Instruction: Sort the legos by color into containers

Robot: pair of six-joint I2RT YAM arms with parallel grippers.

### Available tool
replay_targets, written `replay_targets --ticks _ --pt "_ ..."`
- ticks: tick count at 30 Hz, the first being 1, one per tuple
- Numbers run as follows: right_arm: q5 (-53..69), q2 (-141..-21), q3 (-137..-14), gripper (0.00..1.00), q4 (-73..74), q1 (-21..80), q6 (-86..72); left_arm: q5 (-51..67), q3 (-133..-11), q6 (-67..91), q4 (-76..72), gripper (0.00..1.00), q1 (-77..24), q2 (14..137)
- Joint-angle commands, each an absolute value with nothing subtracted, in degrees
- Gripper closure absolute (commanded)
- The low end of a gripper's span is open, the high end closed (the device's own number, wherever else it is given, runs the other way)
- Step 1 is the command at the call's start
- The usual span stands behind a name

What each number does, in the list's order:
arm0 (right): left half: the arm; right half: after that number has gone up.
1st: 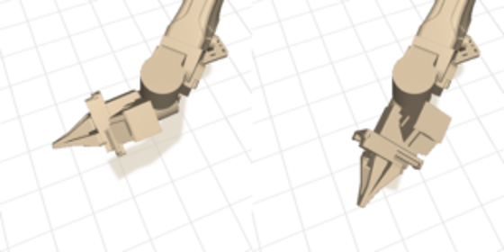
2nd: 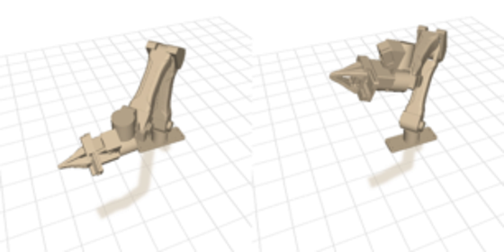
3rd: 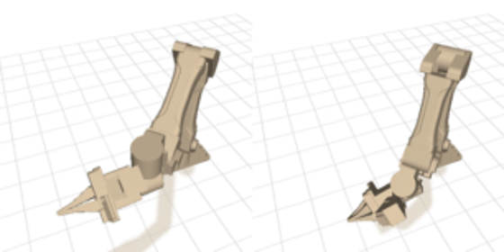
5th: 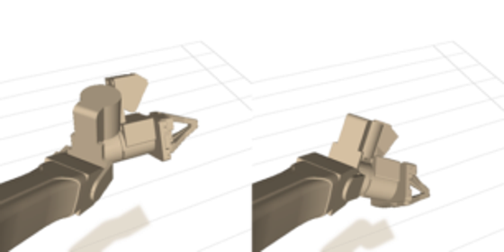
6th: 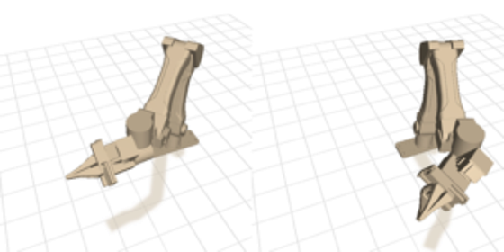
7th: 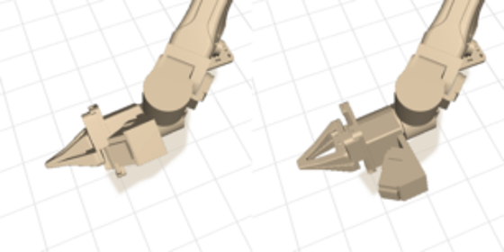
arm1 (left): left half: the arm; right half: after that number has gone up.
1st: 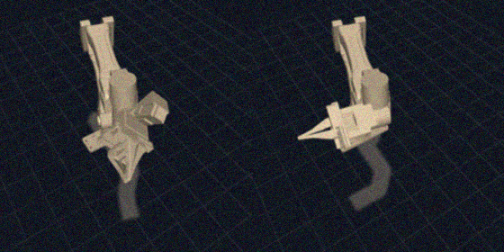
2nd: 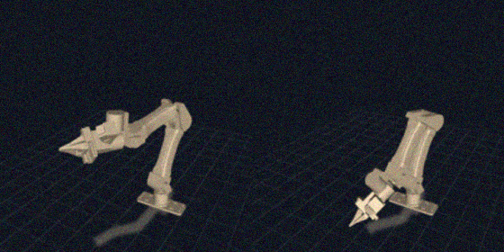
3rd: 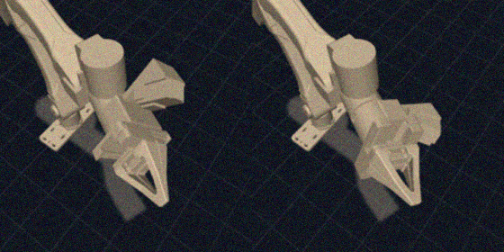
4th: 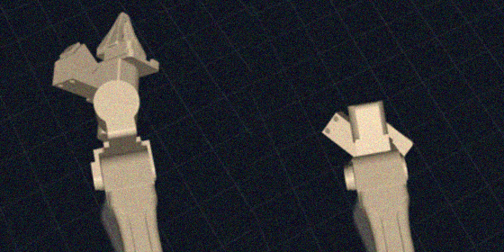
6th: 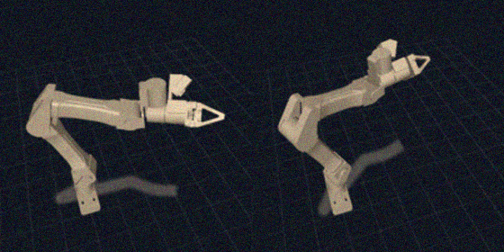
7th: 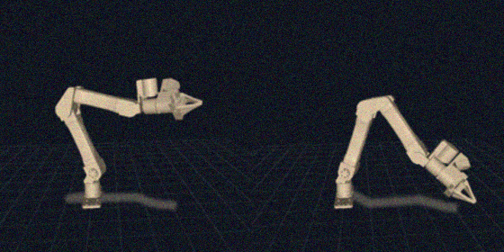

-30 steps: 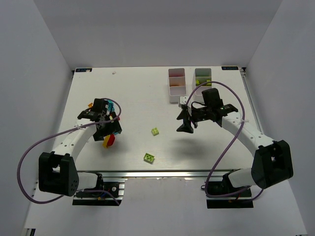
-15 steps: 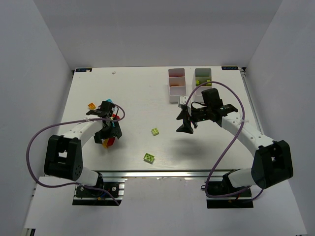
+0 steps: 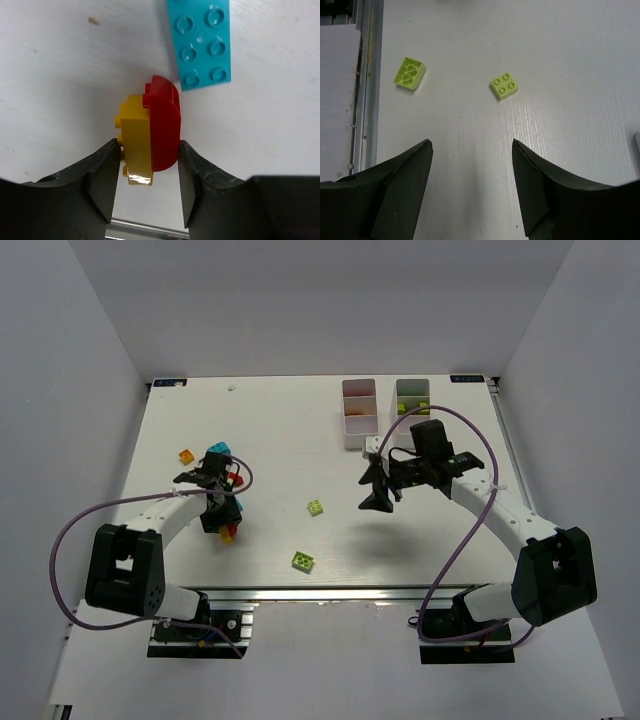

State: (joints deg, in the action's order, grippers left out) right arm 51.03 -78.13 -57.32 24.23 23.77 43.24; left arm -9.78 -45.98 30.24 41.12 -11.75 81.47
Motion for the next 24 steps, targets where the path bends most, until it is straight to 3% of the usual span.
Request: replay_targets --ticks 1,5,9,14,20,24 --pt "52.91 -77.34 -59.59 0.30 26.54 24.52 42.89 -6.69 -44.21 32.86 39.38 0.51 -11.95 75.60" --pt "53.26 -77.52 -59.77 0.32 27.77 26.62 41.66 -0.11 -41.32 36.99 36.74 0.61 -11.95 70.16" --pt "51.25 -76.47 -58.28 0.34 26.55 31.10 37.46 8.76 -39.56 44.10 32.09 0.63 -12.30 63.47" --pt "48.96 -75.50 -56.08 0.40 11.05 36.38 9.81 13.53 -38.32 59.83 16.72 0.63 -16.51 57.92" --pt "23.42 -78.30 -61.86 0.33 3.43 43.06 -10.71 9.67 -41.74 72.24 2.64 0.63 -24.34 61.34" --pt "18.64 -81.29 -66.09 0.29 2.90 43.33 -14.76 7.30 -45.08 76.11 -2.00 0.62 -27.94 65.21"
